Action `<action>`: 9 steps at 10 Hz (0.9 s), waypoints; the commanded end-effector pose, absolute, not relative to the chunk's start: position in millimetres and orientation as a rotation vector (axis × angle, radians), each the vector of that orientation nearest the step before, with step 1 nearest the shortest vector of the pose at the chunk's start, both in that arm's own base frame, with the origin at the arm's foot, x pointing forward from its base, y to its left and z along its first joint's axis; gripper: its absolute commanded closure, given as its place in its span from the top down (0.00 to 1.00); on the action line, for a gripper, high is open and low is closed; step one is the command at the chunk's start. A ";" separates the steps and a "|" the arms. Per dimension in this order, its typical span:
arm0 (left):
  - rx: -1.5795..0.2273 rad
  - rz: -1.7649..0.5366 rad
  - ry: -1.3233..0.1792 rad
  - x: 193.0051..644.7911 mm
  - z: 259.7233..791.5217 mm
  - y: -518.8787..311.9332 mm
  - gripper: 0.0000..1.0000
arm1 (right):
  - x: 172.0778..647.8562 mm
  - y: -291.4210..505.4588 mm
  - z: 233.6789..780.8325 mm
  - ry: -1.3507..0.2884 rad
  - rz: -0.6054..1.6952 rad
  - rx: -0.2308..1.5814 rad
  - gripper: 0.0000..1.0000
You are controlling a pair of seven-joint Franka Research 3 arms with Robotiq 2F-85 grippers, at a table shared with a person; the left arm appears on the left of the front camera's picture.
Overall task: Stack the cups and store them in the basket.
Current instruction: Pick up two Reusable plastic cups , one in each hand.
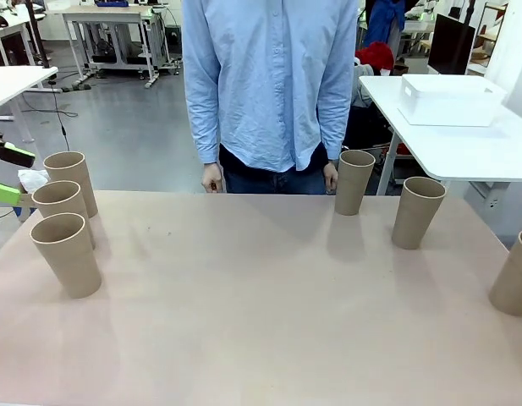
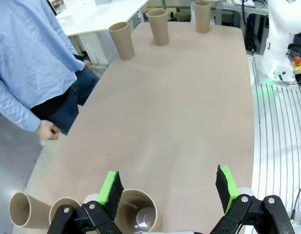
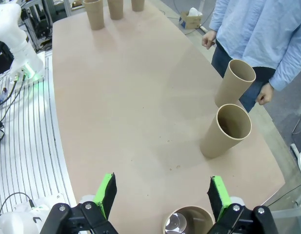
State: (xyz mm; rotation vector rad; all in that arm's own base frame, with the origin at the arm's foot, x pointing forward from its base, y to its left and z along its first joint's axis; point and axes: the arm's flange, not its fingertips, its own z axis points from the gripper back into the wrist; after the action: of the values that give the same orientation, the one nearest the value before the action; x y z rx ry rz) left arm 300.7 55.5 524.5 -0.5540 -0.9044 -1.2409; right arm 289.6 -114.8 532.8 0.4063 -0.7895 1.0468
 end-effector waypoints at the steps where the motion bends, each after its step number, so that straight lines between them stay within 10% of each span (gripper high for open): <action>1: -0.560 -1.255 -0.925 302.6 524.1 55.4 1.00 | 290.3 -116.5 533.2 -0.814 1.066 0.421 1.00; 9: -0.560 -1.255 -0.925 302.6 524.1 55.4 1.00 | 290.3 -116.5 533.2 -0.814 1.066 0.421 1.00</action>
State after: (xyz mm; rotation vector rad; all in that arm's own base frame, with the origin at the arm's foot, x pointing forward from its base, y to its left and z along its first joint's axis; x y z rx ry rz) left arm 300.6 56.0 524.2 -0.5534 -0.9048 -1.2422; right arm 289.4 -114.9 532.8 0.4055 -0.7889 1.0468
